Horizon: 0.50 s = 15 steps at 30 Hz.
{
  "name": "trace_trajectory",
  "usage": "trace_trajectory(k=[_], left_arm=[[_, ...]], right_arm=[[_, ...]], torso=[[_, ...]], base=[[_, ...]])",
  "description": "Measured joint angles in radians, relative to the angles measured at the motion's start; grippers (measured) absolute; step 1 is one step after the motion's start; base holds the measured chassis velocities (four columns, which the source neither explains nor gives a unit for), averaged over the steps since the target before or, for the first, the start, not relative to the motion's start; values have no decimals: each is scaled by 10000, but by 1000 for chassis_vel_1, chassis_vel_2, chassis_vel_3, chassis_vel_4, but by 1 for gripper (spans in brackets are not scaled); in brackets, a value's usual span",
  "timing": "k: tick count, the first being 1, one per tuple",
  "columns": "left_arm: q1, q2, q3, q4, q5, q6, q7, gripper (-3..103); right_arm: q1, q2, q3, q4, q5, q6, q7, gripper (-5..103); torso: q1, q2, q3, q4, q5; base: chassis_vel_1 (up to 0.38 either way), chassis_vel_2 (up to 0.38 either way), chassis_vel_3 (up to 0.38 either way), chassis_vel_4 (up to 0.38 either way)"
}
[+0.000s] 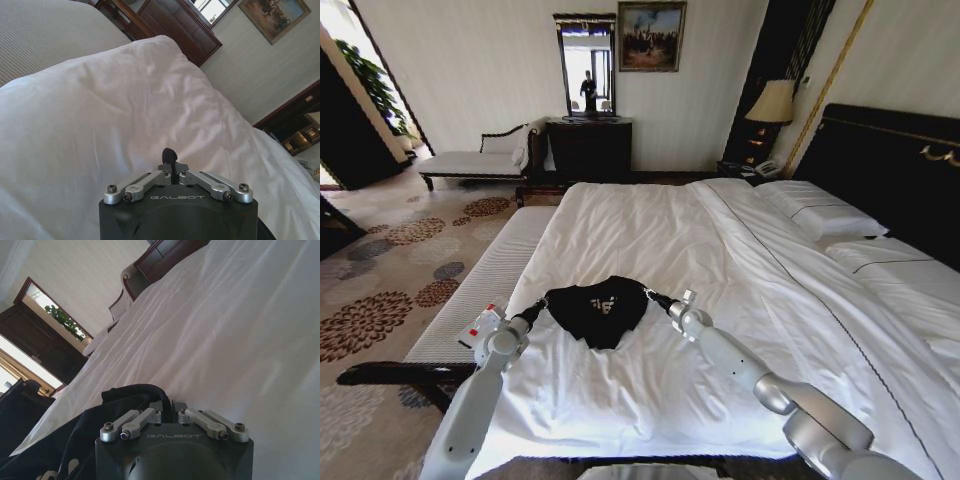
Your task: Fold the clothes on the bed.
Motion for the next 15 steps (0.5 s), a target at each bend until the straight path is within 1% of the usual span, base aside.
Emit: trace_trajectory(k=[2, 3, 8, 10, 11, 12, 13, 14, 15], left_arm=[[-4, 0, 2, 3, 3, -1, 0, 2], [-20, 1, 7, 13, 12, -1, 0, 2], [-51, 3, 11, 17, 13, -5, 0, 2], [-68, 3, 11, 15, 13, -16, 0, 2], [-84, 10, 3, -27, 7, -40, -1, 2], [-101, 32, -11, -83, -8, -72, -19, 2], [-101, 32, -11, -83, -8, -72, -19, 2], [-141, 87, -35, -187, -45, -104, -68, 2], [-171, 132, -45, -256, -76, -118, -112, 2]], right_arm=[[-10, -12, 0, 4, -20, 0, -3, 12], [-40, -37, -7, 10, -110, 0, -42, 3], [-59, -50, -47, -58, -405, 199, -444, 0], [-70, -60, -52, -84, -545, 399, -670, 0], [-91, -98, 2, -16, -627, 728, -797, 0], [-103, -147, 86, 99, -657, 908, -816, 0], [-103, -147, 86, 99, -657, 908, -816, 0], [-106, -254, 243, 323, -712, 1180, -831, 0], [-105, -314, 307, 434, -734, 1282, -835, 0]], torso=[[0, 0, 0, 0, 0], [0, 0, 0, 0, 0], [0, 0, 0, 1, 0], [0, 0, 0, 0, 1], [0, -1, 1, 0, 1], [0, -1, 1, 1, 1], [0, -1, 1, 1, 1], [1, 0, 1, 2, 0], [0, -1, 1, 2, -1]], base=[[0, 0, 0, 0], [0, 0, 0, 0], [0, 0, 0, 0], [0, 0, 0, 0], [0, 0, 0, 0], [0, 0, 0, 0], [0, 0, 0, 0], [0, 0, 0, 0], [0, 0, 0, 0]])
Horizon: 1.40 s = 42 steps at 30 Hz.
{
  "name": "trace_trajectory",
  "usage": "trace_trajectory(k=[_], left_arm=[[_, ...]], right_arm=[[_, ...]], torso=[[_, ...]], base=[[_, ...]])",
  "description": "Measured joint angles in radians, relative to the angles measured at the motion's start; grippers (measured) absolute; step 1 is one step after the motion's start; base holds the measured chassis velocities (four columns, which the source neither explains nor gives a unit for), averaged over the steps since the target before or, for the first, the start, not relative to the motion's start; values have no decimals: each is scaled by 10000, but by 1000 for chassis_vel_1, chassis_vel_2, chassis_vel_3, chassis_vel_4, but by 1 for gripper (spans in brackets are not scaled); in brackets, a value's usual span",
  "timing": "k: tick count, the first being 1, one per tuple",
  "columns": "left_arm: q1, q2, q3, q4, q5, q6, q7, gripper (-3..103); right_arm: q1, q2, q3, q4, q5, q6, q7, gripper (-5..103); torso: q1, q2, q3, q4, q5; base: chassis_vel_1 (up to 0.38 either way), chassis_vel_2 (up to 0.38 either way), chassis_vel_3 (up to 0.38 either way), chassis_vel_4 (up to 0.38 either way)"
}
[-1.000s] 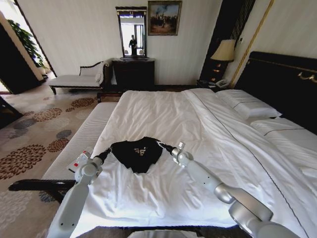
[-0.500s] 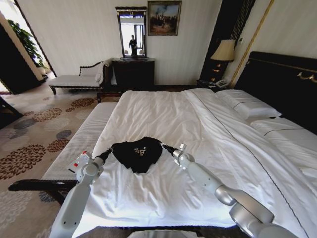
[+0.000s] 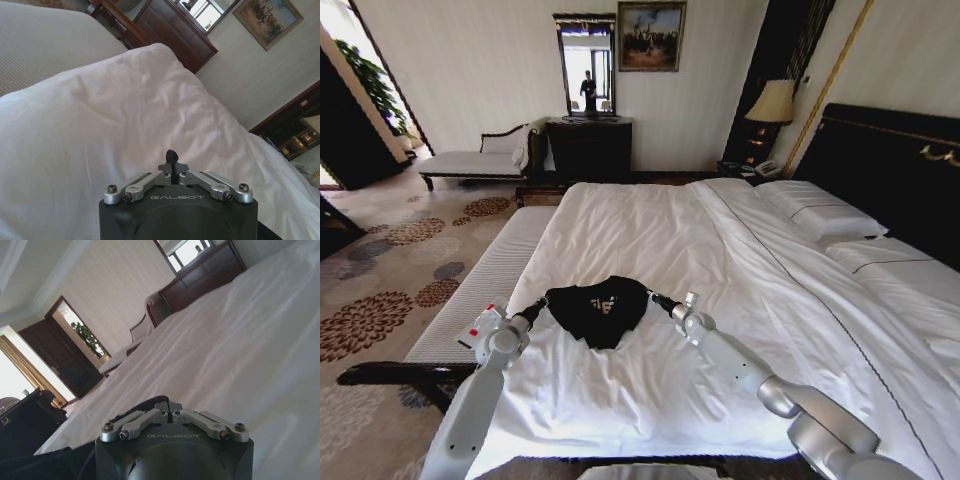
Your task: Fold the clothes on the bed.
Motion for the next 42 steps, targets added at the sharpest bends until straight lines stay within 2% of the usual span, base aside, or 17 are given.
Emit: trace_trajectory(k=[5, 8, 10, 18, 21, 23, 25, 27, 29, 30, 31, 32, 34, 36, 38, 39, 42], left_arm=[[-490, 454, 13, -631, -417, -77, -543, 2], [-1374, 1051, 105, -1481, -1040, -60, -901, 2], [-1614, 1191, 145, -1614, -1173, -59, -953, 2], [-5115, 2333, 1246, -1700, -2259, -14, -1421, 2], [-5635, 2492, 1363, -1929, -2549, 6, -1543, 2], [-5820, 2876, 1264, -2830, -3139, 54, -1771, 2], [-5691, 3042, 1129, -3231, -3344, 82, -1839, 2], [-4728, 3684, 310, -4555, -3774, 132, -1909, 2], [-4232, 3919, -104, -5084, -3870, 151, -1899, 2], [-3590, 4136, -654, -5723, -3954, 215, -1851, 2], [-2412, 4377, -1872, -6799, -4119, 303, -1743, 2], [-1611, 4444, -2632, -7348, -4271, 311, -1719, 2], [-1091, 4467, -3067, -7664, -4408, 334, -1712, 2], [521, 4577, -4865, -8755, -5204, 354, -1798, 2], [888, 4811, -5744, -9227, -5854, 348, -1881, 2], [888, 4811, -5744, -9227, -5854, 348, -1881, 2], [904, 5287, -7044, -9385, -7237, 233, -2153, 2]], right_arm=[[122, -872, 544, 1464, -25, 626, 104, 0], [276, -1716, 1091, 3322, 562, 985, 624, 0], [330, -1865, 1192, 3647, 699, 1047, 692, 0], [2012, -3315, 1859, 5688, 1894, 1597, 975, 0], [2289, -3722, 2056, 6257, 2186, 1599, 1046, 0], [2168, -4680, 2728, 7641, 2692, 1550, 1252, 0], [1879, -5060, 3158, 8201, 2872, 1499, 1320, 0], [560, -6109, 4569, 9794, 3242, 1412, 1421, 0], [-69, -6440, 5178, 10401, 3269, 1409, 1448, 0], [-980, -6769, 6092, 11125, 3260, 1393, 1459, 0], [-2503, -6980, 7308, 12090, 3117, 1322, 1538, 0], [-3132, -6986, 7749, 12423, 3040, 1280, 1679, 0], [-3587, -6978, 8075, 12662, 2998, 1242, 1838, 0], [-4740, -6882, 9174, 13517, 2989, 1005, 2570, 0], [-5196, -6880, 10017, 14069, 3080, 835, 2969, 0], [-5196, -6880, 10017, 14069, 3080, 835, 2969, 0], [-5645, -7054, 11557, 15093, 3799, 533, 3507, 0]], torso=[[0, 0, -1, -3, -2], [0, 0, -1, -2, 3], [0, 0, -2, -2, 4], [3, 1, 0, -2, 3], [4, 0, 0, -1, 1], [4, 0, 0, -1, 0], [4, 0, 0, -3, 3], [-1, 1, -2, -8, 4], [-2, 1, -2, -6, 4], [-4, 2, -5, -7, -2], [-9, 5, -7, -11, -4], [-10, 5, -8, -9, 12], [-11, 6, -8, -1, 7], [-9, 5, -5, 11, -4], [-6, 4, -4, 7, 0], [-6, 4, -4, 7, 0], [0, 2, -2, -6, 2]], base=[[0, 0, 0, 0], [0, 0, 0, 0], [0, 0, 0, 0], [0, 0, 0, 0], [0, 0, 0, 0], [0, 0, 0, 0], [0, 0, 0, 0], [0, 0, 0, 0], [0, 0, 0, 0], [0, 0, 0, 0], [0, 0, 0, 0], [0, 0, 0, 0], [0, 0, 0, 0], [0, 0, 0, 0], [0, 0, 0, 0], [0, 0, 0, 0], [0, 0, 0, 0]])
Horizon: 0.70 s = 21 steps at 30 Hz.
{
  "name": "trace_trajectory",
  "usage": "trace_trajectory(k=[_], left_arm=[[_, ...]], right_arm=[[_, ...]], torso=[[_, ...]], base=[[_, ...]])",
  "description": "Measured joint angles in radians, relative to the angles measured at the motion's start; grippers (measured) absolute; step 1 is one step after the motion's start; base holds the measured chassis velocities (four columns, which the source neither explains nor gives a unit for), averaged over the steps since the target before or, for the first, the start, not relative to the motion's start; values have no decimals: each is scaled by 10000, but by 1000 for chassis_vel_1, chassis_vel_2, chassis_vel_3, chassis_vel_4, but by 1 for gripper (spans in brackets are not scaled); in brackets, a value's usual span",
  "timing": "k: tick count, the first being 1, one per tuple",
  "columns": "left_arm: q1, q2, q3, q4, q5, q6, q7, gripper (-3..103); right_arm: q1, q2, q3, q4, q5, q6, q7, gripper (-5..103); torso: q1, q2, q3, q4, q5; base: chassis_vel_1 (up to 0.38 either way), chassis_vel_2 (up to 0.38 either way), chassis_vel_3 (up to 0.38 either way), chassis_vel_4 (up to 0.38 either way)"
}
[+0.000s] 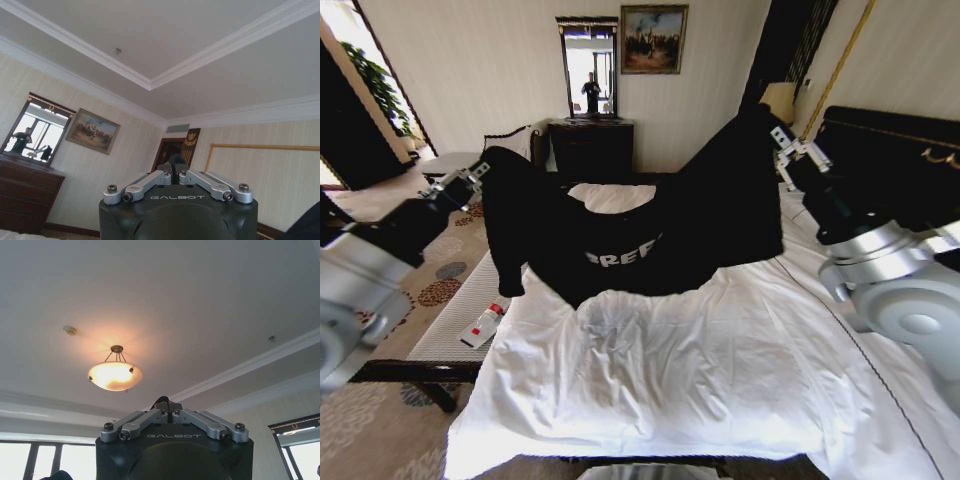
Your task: Fold the clothes on the bed.
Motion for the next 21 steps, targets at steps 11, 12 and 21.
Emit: trace_trajectory(k=[11, 12, 21], left_arm=[[-359, 594, 255, 254, -657, 898, -488, 2], [-308, 422, 834, 442, -80, 1368, -556, 2], [-641, -1368, 7021, 3619, 4617, 2471, -514, 2]], right_arm=[[390, -661, 699, -462, 1069, -1900, 1909, 0], [260, -487, 216, -721, 815, -2112, 1943, 0], [695, 1525, -6162, -4397, -1709, -2449, 2061, 0]], torso=[[-3, 1, 0, 5, -5], [-2, 0, 0, 4, 0], [3, -6, 6, 6, -5]], base=[[0, 0, 0, 0], [0, 0, 0, 0], [0, 0, 0, 0]])
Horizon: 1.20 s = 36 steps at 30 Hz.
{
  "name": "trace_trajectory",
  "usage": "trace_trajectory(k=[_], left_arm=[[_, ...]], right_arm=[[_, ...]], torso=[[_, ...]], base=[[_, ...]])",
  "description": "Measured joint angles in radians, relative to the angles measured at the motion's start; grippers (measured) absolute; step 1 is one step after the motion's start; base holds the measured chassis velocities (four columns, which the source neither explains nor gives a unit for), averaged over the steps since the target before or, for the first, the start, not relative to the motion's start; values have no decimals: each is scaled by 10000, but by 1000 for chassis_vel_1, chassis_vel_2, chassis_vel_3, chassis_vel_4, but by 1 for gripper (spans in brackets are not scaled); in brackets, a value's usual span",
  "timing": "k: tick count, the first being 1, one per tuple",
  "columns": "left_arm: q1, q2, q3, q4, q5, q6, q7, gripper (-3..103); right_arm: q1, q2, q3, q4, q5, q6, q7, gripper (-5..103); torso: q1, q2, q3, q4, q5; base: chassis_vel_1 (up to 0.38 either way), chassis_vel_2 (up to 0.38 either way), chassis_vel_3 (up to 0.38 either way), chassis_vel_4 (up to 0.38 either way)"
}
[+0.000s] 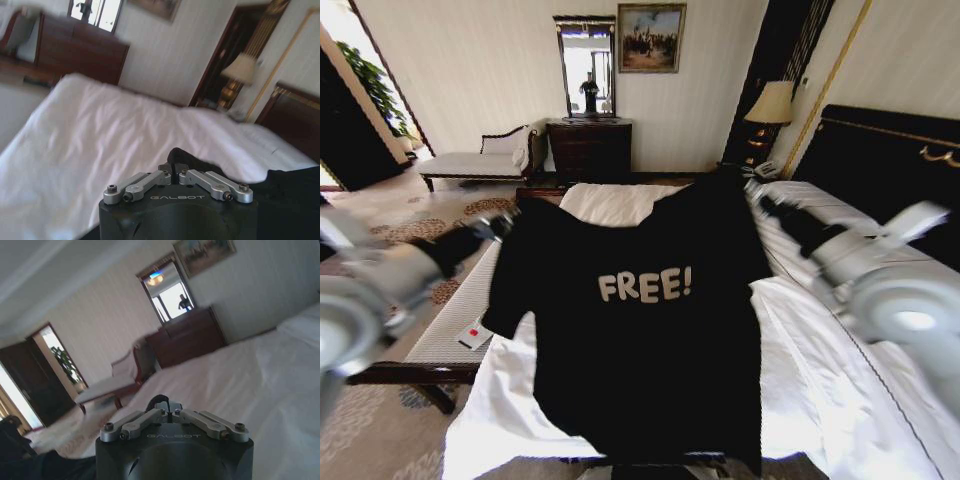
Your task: Fold the clothes on the bed.
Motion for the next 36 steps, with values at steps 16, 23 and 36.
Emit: trace_trajectory(k=[16, 23, 36], left_arm=[[-1105, -3185, 2889, 5098, 4169, -1144, 591, 2], [-1291, -3562, 2677, 5592, 4665, -2590, 973, 2], [-1700, -4943, 2778, 7490, 6010, -3014, 1110, 2]], right_arm=[[1667, 2685, -3689, -5901, -2373, 1064, -1517, 0], [2335, 3195, -3640, -6740, -2789, 2076, -1987, 0], [2544, 3972, -3731, -8763, -3791, 2504, -1957, 0]], torso=[[-2, 3, -4, -1, 5], [-3, 4, -6, 0, 5], [-3, 4, -5, -1, 6]], base=[[0, 0, 0, 0], [0, 0, 0, 0], [0, 0, 0, 0]])
